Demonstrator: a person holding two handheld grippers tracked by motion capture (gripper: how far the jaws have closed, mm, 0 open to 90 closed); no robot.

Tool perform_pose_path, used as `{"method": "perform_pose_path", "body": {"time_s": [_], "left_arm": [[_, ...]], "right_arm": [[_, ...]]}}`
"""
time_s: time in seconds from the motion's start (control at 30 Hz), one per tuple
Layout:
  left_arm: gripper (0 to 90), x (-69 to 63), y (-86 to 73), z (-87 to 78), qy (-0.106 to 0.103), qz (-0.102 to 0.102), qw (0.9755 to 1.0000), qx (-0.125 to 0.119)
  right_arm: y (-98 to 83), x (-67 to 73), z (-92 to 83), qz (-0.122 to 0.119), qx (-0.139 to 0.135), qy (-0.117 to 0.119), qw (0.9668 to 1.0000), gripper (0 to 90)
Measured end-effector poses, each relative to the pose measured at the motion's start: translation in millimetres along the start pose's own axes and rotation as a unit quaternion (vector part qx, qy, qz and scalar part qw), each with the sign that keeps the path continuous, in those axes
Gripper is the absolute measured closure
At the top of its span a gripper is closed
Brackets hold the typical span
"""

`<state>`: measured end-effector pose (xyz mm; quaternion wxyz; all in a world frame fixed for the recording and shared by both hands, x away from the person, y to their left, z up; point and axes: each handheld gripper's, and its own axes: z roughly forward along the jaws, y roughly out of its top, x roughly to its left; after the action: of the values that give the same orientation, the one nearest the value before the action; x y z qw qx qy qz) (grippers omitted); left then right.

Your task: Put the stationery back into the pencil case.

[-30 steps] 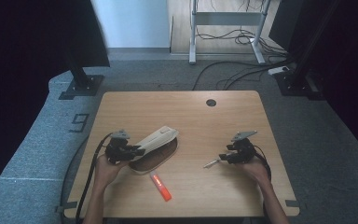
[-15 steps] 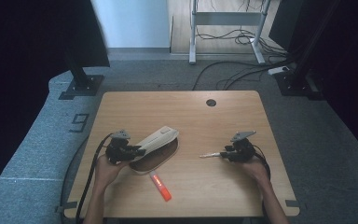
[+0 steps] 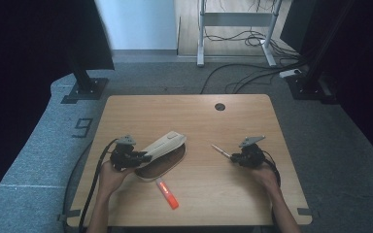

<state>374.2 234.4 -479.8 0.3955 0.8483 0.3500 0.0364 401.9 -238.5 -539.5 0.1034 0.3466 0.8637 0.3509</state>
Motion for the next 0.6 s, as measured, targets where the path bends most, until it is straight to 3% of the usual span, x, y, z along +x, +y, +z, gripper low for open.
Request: {"method": "perform_pose_path", "body": {"time_s": [0.23,0.6], "left_arm": [[72.5,-0.1,0.0,0.1,0.000,0.000,1.0000,0.000],[72.5,-0.2,0.1,0.1,0.000,0.001,1.0000,0.000]], "right_arm": [[-0.2,3.9,-0.9,0.011,0.001,-0.004,0.9999,78.5],[2.8,7.1,-14.9,0.017,-0.025,-0.002,0.9995,78.6]]}}
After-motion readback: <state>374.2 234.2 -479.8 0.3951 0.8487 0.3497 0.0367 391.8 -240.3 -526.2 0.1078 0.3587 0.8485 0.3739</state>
